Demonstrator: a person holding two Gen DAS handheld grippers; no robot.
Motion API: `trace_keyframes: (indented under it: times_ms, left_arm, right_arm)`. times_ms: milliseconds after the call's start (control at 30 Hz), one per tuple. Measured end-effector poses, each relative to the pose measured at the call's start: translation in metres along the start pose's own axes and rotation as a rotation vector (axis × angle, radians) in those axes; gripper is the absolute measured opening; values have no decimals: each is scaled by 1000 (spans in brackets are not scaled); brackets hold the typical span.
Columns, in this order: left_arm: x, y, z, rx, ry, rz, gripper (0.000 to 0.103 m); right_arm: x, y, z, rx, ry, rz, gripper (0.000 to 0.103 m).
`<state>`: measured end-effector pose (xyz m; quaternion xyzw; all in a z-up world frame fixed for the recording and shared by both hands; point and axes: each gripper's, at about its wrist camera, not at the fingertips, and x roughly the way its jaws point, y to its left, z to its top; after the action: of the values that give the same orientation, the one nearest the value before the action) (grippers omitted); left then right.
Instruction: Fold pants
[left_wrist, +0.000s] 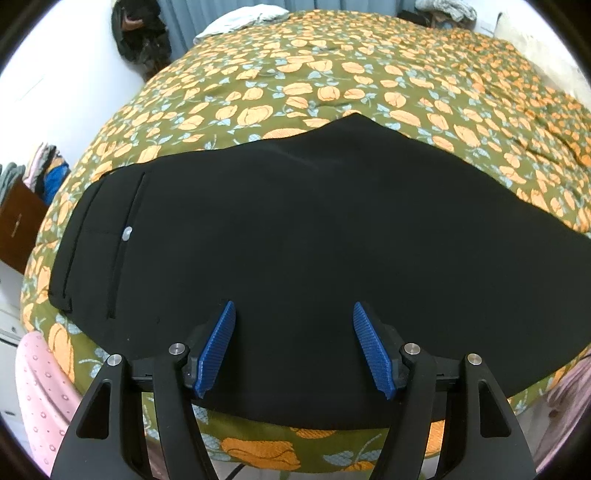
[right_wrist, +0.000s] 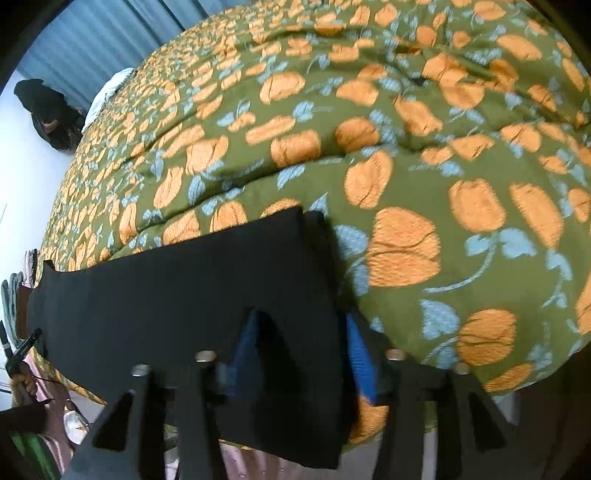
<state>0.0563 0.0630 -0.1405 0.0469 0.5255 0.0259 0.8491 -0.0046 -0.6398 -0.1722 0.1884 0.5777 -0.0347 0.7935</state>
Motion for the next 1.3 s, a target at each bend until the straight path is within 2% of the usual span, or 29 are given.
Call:
trace_keyframes:
  times_ms: [100, 433, 567, 667, 800, 967, 1133, 1300]
  left_arm:
    - [2, -1, -1, 15, 8, 22, 75]
    - [7, -2, -2, 31, 13, 37, 80]
    - [8, -3, -3, 36, 15, 43, 82]
    - [8, -1, -3, 29, 17, 43, 83]
    - [10, 2, -3, 16, 18, 39, 85]
    - [12, 0, -2, 19, 19, 50, 86]
    - [13, 0, -2, 15, 19, 52, 87]
    - [13, 1, -2, 12, 16, 46, 87]
  right_arm:
    - [1, 2, -1, 13, -3, -21, 52]
    - [-9, 5, -5, 61, -37, -29, 20]
    - [-12, 6, -6, 92, -59, -14, 16]
    - [-17, -2, -11, 163, -89, 56, 15]
    - [-29, -11, -22, 265, -140, 193, 14]
    - [-44, -2, -39, 324, -198, 369, 14]
    - [-54, 38, -50, 325, -237, 543, 14]
    - [-43, 108, -63, 296, -234, 697, 14]
